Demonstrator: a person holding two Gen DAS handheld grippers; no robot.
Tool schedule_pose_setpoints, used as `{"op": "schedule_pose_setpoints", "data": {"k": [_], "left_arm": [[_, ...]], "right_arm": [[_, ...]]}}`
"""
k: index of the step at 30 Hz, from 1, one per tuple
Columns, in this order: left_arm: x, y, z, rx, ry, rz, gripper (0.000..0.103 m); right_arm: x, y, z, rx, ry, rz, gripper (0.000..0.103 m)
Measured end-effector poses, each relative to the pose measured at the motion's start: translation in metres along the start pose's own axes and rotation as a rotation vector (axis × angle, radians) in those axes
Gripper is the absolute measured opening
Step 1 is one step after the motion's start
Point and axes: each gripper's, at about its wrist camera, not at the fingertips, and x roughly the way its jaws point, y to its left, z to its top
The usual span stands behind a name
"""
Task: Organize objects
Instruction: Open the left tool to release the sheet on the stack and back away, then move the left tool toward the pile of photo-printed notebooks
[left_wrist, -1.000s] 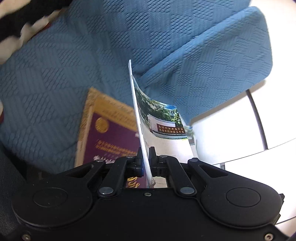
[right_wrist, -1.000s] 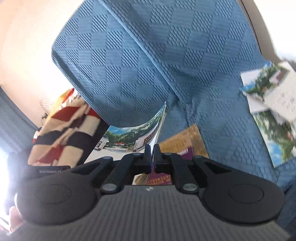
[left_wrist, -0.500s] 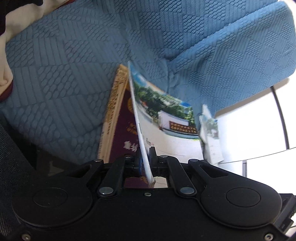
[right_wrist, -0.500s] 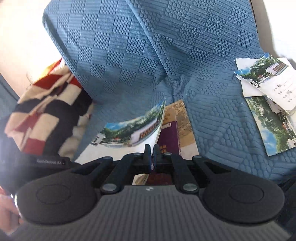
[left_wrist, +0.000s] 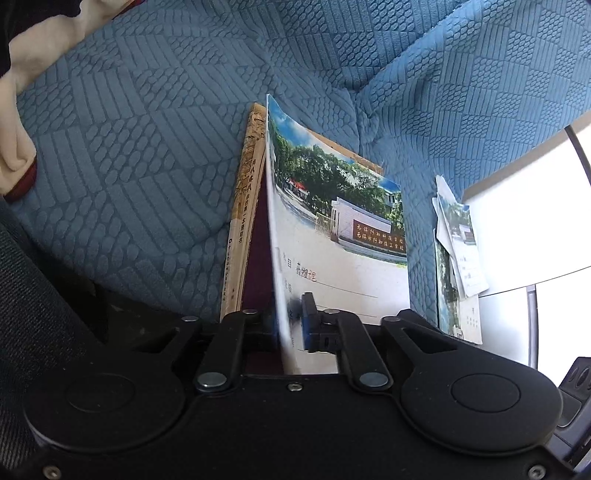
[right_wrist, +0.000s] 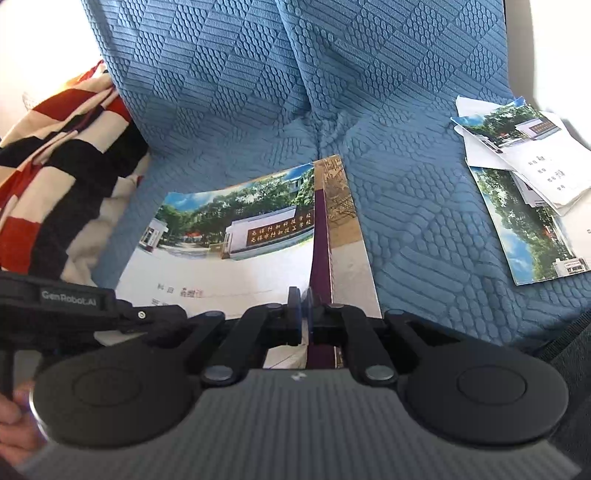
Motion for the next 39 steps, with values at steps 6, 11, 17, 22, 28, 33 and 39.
{"op": "schedule_pose_setpoints", "data": {"k": [6,11,17,22,28,33,39], "left_arm": [[-0.009,-0.013,-0.001,0.052,-0.031,0.045,0.08],[-0.022,-0.023,-0.007,0.08,-0.051,0.067,0.08],[-0.047,-0.04,-0.009,0.133,-0.094,0.073,0.081],[-0.08,-0.066,-0.004,0.195,-0.167,0.056,0.083],[-0.122,-0.099,0.001,0.272,-0.251,0.027,0.091],[-0.143,-0.121,-0.003,0.313,-0.273,0.003,0.095],[-0.165,-0.14,-0.014,0.355,-0.293,-0.027,0.101]], "right_arm": [[0.003,0.003,-0.002,-0.017,0.048,-0.021,0.015],[-0.005,0.008,0.003,-0.016,0.076,-0.005,0.049],[-0.033,0.015,0.015,-0.04,0.042,-0.006,0.048],[-0.074,0.021,0.036,-0.036,-0.056,0.006,0.048],[-0.125,0.027,0.059,-0.045,-0.179,0.009,0.048],[-0.163,0.029,0.067,-0.058,-0.252,-0.001,0.048],[-0.198,0.028,0.064,-0.046,-0.299,-0.021,0.048]]}}
